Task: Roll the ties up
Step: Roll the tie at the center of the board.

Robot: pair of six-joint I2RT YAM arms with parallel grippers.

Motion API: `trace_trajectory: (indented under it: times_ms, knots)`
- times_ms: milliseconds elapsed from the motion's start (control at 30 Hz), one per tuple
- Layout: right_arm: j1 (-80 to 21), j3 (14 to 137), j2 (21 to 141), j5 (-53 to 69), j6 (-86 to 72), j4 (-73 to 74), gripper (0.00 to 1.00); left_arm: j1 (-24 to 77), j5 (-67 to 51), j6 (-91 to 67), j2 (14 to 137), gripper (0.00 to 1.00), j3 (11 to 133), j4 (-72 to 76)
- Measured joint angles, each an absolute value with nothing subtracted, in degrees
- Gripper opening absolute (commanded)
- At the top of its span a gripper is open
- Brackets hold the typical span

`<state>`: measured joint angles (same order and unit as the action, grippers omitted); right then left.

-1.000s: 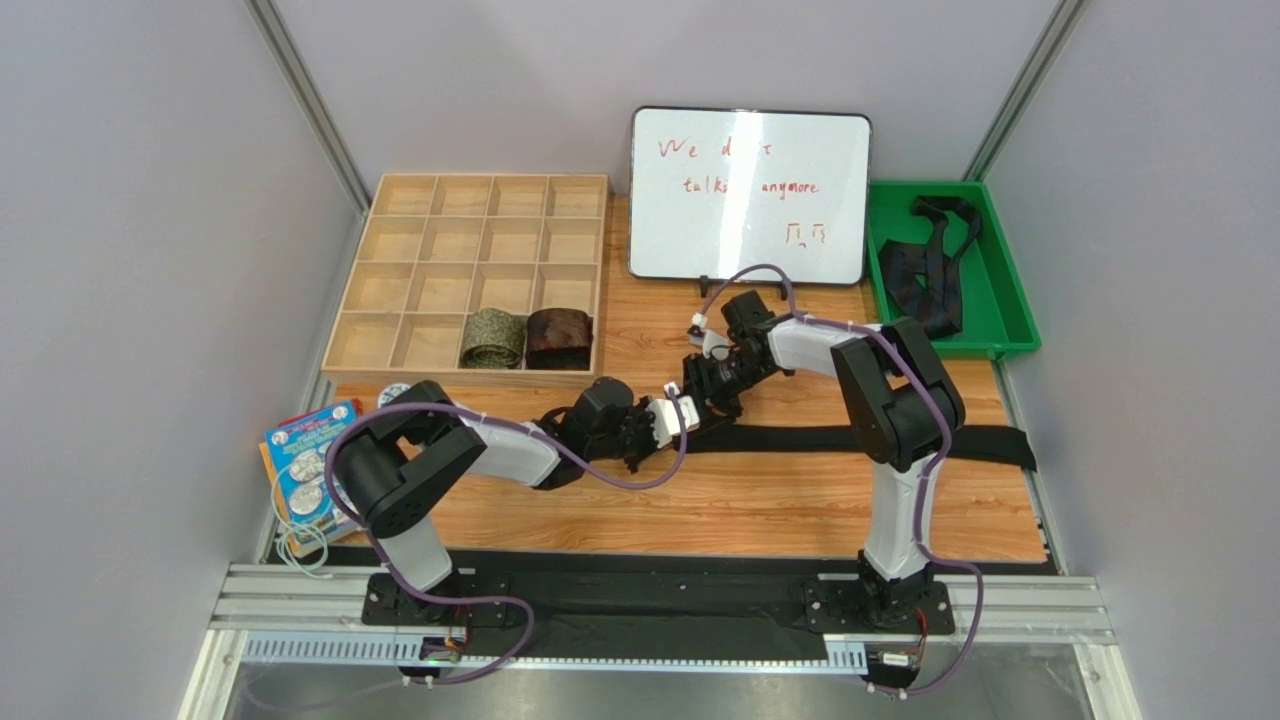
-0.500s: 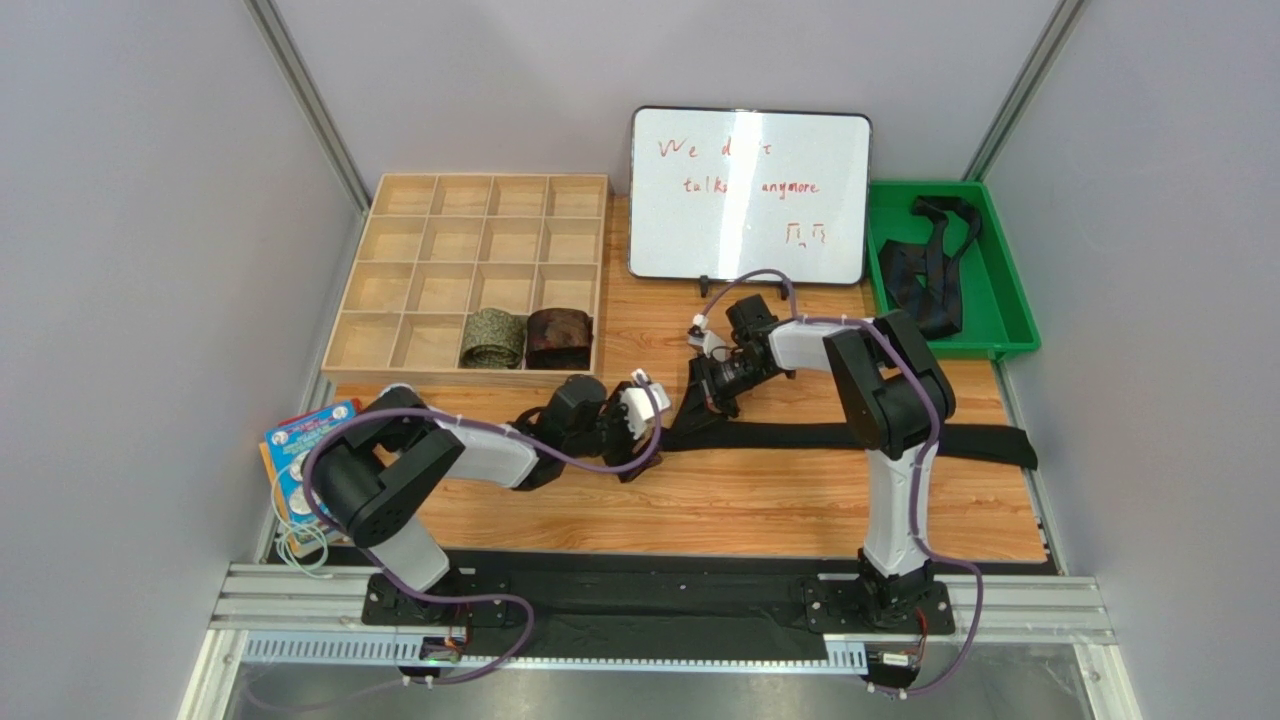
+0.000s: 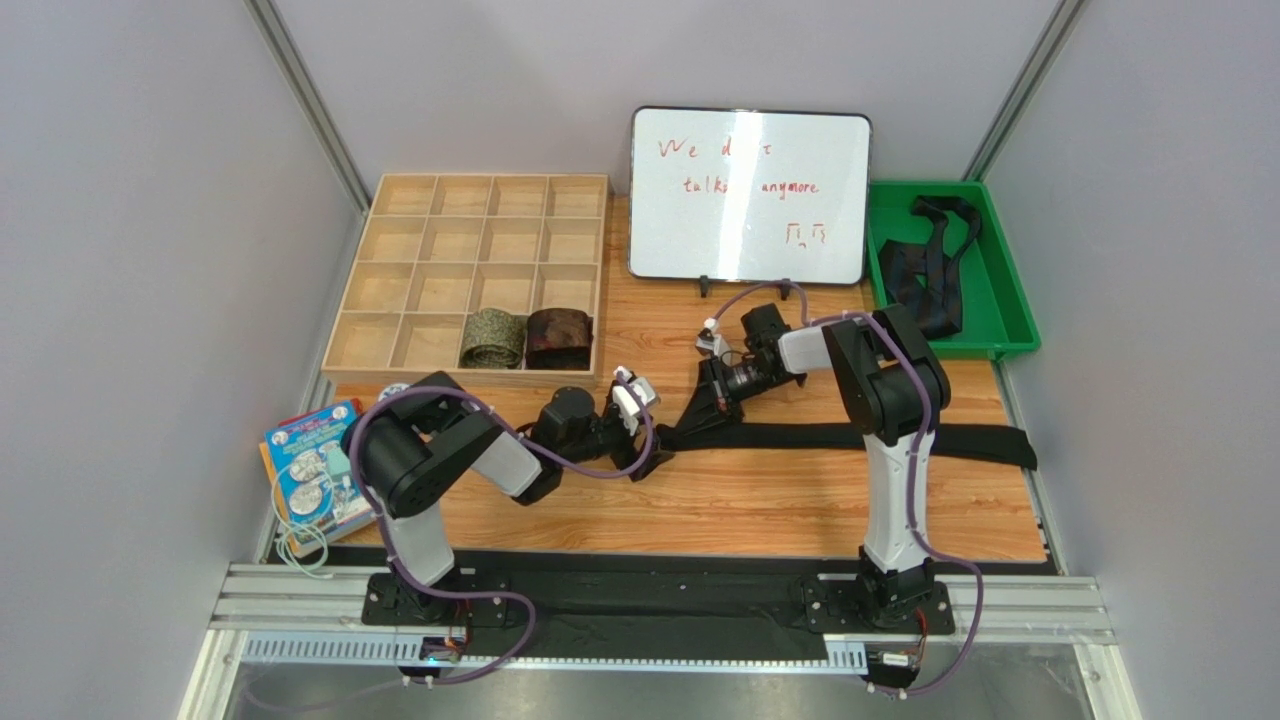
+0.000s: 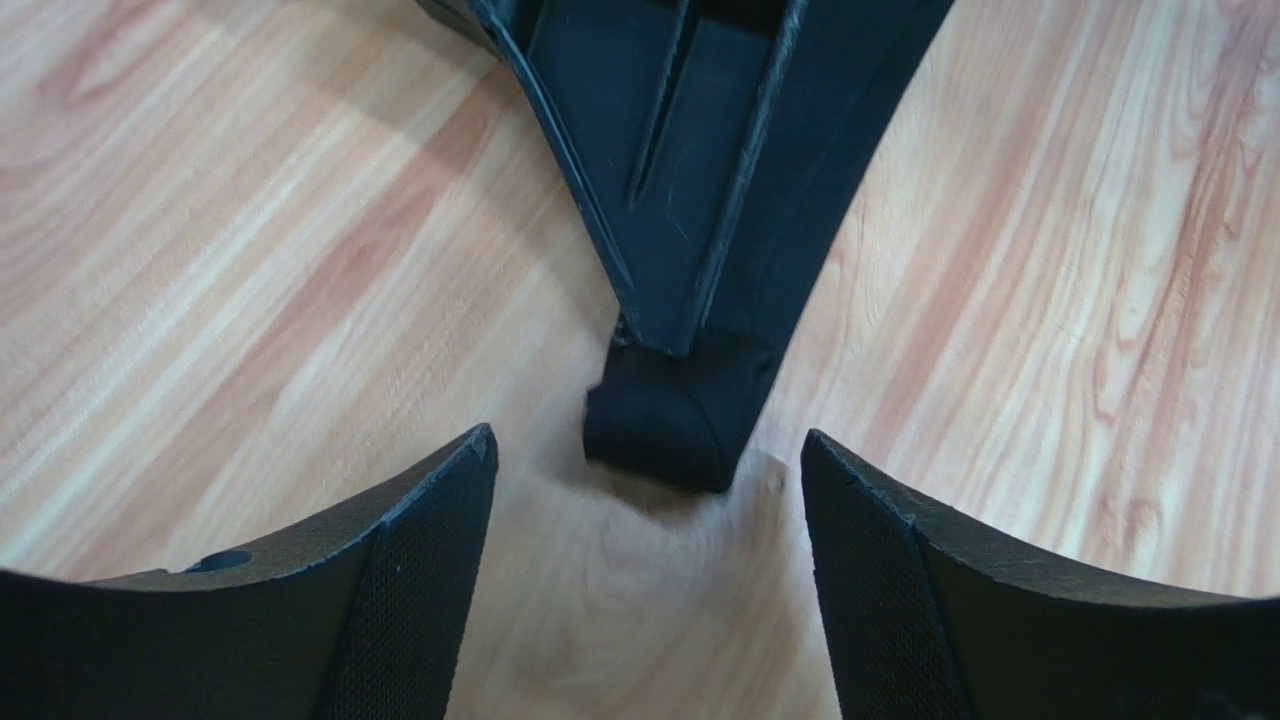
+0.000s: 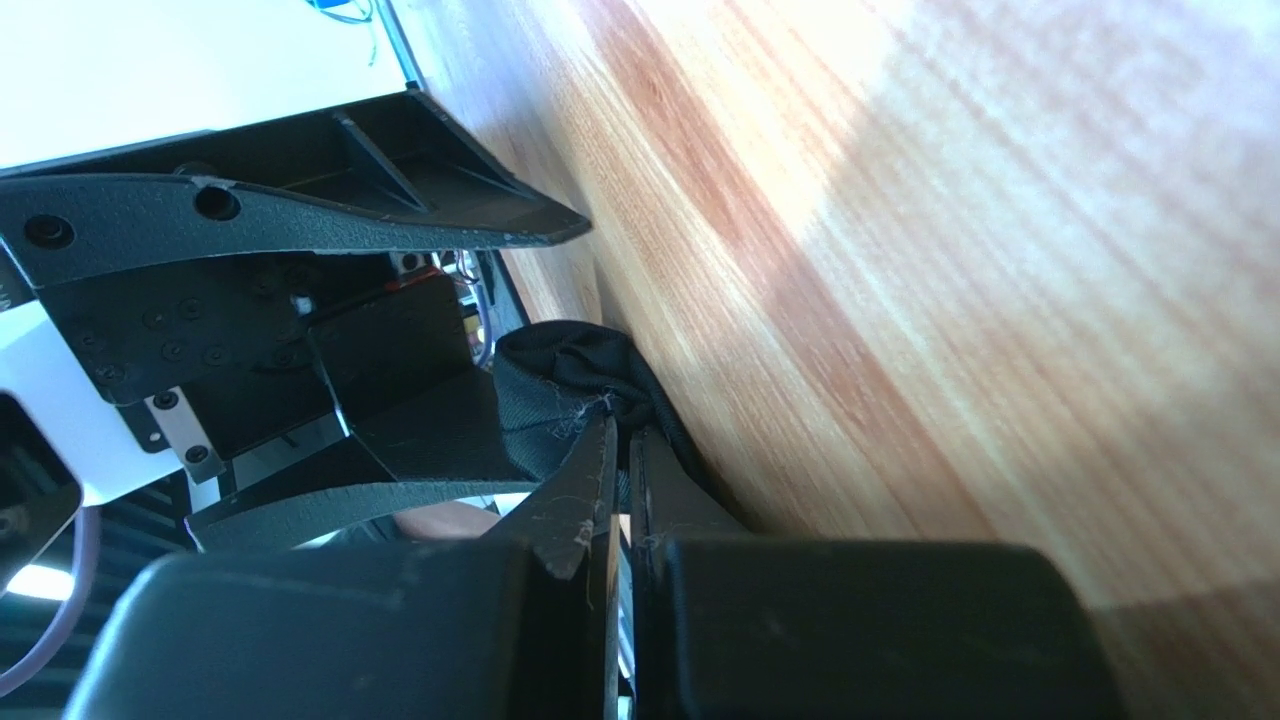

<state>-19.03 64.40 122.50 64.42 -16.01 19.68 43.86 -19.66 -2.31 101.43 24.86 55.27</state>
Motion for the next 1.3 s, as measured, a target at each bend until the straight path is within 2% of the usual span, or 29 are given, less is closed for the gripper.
trace_trajectory:
  times_ms: [67,200,300,400,500,633,667,700,933,1300]
  knots:
    - [-18.92,63.88,122.5,64.86,-16.08,18.68,0.0,43.88,-19.81,-2.5,103.96,0.74,25.17,59.24]
    - [-18.65,62.89,122.5,65.67,-16.69,16.45,0.0,44.16,-19.81,-2.55,108.38,0.57,26.52,65.1]
    - [-18.57,62.5,122.48,65.95,-17.28,15.31,0.0,44.64,-19.84,-2.52,110.02,0.46,27.38,66.65]
    - [-18.52,62.24,122.3,65.95,-17.89,14.61,0.01,45.91,-19.57,-1.41,110.19,0.38,27.46,66.61]
    - [-18.41,62.17,121.75,65.23,-18.59,14.81,0.11,47.18,-18.31,1.76,108.77,0.35,27.53,64.01]
    - [-18.44,62.63,119.26,61.65,-17.96,18.85,0.32,48.21,-17.17,5.19,105.93,0.28,28.32,57.69]
    - [-18.35,63.48,118.37,60.23,-16.91,21.28,0.35,48.38,-17.04,5.98,105.3,0.25,28.62,56.03]
    - [-18.24,64.29,117.73,59.16,-16.14,23.0,0.35,48.49,-17.02,6.63,104.73,0.18,28.82,54.68]
    - [-17.89,68.75,111.18,54.06,-10.57,33.93,0.35,48.73,-17.39,9.45,102.45,0.24,31.31,46.26]
    - [-24.12,68.95,110.74,50.33,-12.78,35.79,0.38,48.75,-17.04,10.79,102.26,0.25,35.24,39.13]
